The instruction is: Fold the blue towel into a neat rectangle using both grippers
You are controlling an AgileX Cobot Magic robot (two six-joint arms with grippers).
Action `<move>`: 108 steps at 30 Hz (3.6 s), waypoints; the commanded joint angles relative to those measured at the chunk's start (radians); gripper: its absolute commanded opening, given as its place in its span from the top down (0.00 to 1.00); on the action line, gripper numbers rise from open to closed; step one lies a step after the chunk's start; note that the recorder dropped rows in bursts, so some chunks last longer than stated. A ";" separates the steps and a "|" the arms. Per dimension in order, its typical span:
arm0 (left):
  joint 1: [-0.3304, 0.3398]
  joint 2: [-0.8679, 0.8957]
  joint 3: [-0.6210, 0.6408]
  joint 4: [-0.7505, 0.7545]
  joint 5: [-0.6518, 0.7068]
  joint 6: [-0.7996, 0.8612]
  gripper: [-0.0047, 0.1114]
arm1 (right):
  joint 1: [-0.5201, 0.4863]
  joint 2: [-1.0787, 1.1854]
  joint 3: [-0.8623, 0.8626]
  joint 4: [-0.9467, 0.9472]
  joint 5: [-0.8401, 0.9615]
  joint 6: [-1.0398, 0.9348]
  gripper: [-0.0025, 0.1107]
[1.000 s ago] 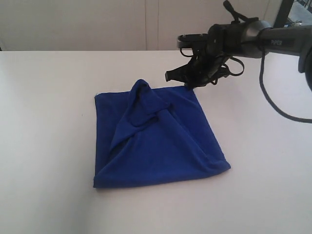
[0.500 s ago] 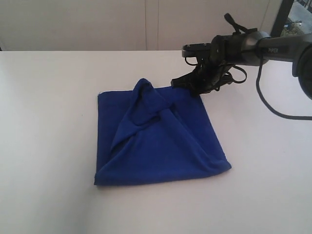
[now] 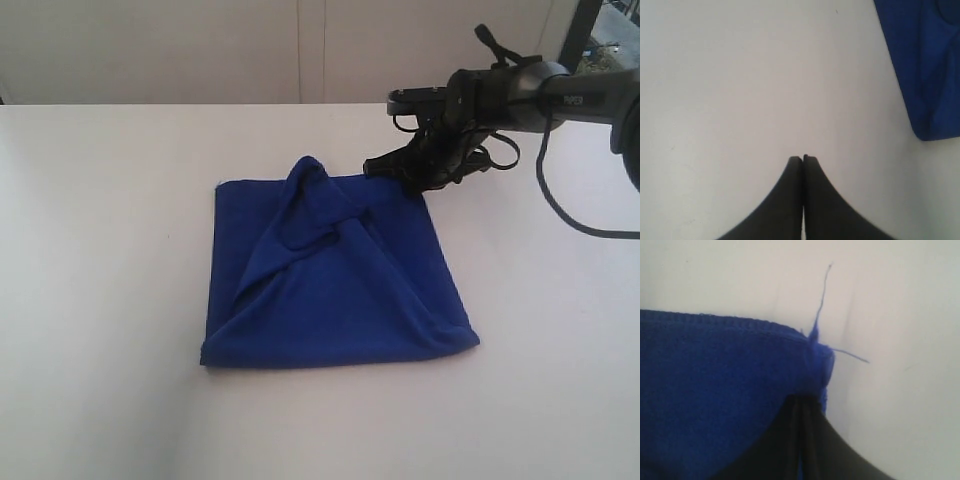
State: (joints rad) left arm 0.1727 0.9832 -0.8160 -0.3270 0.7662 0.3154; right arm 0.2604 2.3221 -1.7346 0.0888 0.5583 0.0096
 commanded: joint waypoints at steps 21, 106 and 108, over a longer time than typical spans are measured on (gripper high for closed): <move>-0.006 -0.008 0.005 -0.010 0.008 -0.003 0.96 | 0.129 -0.334 0.221 0.034 0.255 -0.025 0.98; -0.006 -0.008 0.005 -0.010 0.008 -0.003 0.96 | 0.441 -0.411 0.329 0.382 0.150 -0.102 0.98; -0.006 -0.008 0.005 -0.010 0.008 -0.003 0.96 | 0.400 -0.448 0.329 0.358 0.177 -0.104 0.98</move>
State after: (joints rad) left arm 0.1727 0.9832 -0.8160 -0.3270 0.7662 0.3154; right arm 0.7100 1.9236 -1.4073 0.4837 0.6985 -0.0930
